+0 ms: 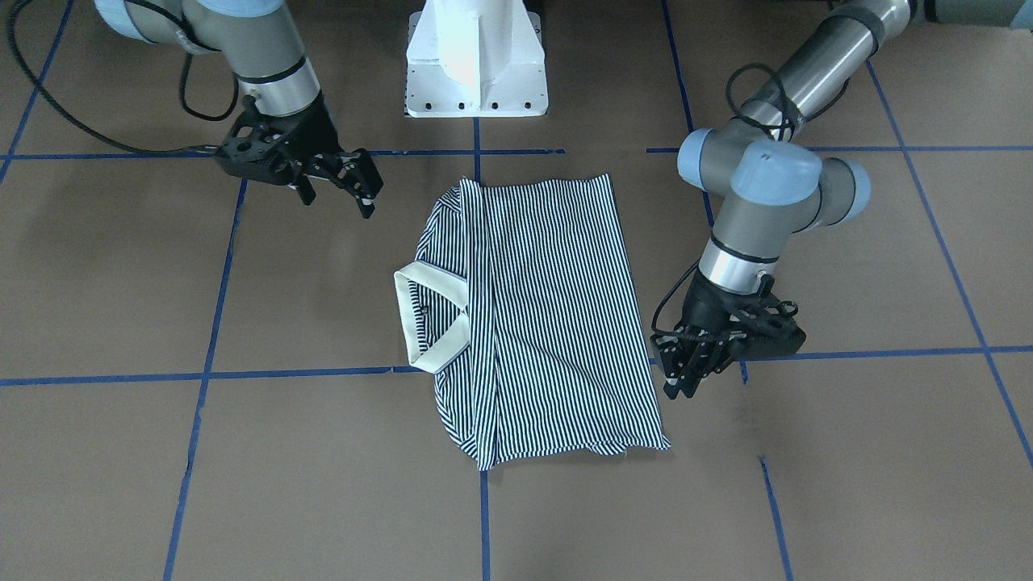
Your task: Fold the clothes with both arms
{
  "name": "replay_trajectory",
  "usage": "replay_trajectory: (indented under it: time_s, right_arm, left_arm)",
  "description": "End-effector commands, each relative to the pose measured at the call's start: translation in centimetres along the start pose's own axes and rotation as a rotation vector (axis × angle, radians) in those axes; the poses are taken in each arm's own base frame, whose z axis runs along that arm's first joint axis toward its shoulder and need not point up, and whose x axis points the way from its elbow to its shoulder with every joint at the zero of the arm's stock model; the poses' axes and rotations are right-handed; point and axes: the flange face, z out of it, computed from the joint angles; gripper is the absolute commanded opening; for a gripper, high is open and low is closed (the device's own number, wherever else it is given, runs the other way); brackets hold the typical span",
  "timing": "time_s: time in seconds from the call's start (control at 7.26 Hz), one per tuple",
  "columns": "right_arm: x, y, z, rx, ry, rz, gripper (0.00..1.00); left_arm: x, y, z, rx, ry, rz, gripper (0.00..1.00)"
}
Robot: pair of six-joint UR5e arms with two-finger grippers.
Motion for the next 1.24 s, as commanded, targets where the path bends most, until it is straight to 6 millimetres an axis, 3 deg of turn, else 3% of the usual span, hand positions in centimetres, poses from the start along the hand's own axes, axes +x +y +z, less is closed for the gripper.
replay_trajectory:
  time_s: [0.0, 0.28, 0.41, 0.69, 0.96, 1.1]
  right_arm:
    - [-5.4, 6.7, 3.8, -0.047, 0.010, -0.102, 1.00]
    - [-5.9, 11.5, 5.6, -0.114, 0.074, -0.365, 1.00]
    - [-8.1, 12.3, 6.0, -0.131, 0.126, -0.444, 1.00]
    - [-8.8, 13.2, 9.1, -0.131, 0.185, -0.531, 1.00]
    - [-11.1, 13.8, 10.0, -0.124, 0.196, -0.550, 1.00]
    - [-11.2, 13.8, 10.2, -0.125, 0.199, -0.552, 1.00]
  left_arm:
    - [-1.8, 1.4, -3.4, -0.034, 0.028, 0.001, 0.34]
    - [-2.5, 1.6, -3.2, -0.037, 0.017, -0.003, 0.36]
    - [-2.6, 1.6, -3.3, -0.037, 0.017, -0.003, 0.36]
    - [-2.8, 1.7, -3.2, -0.038, 0.012, -0.004, 0.37]
    - [-2.8, 1.7, -3.1, -0.040, 0.013, -0.005, 0.38]
    - [-2.9, 1.8, -3.1, -0.040, 0.011, -0.005, 0.38]
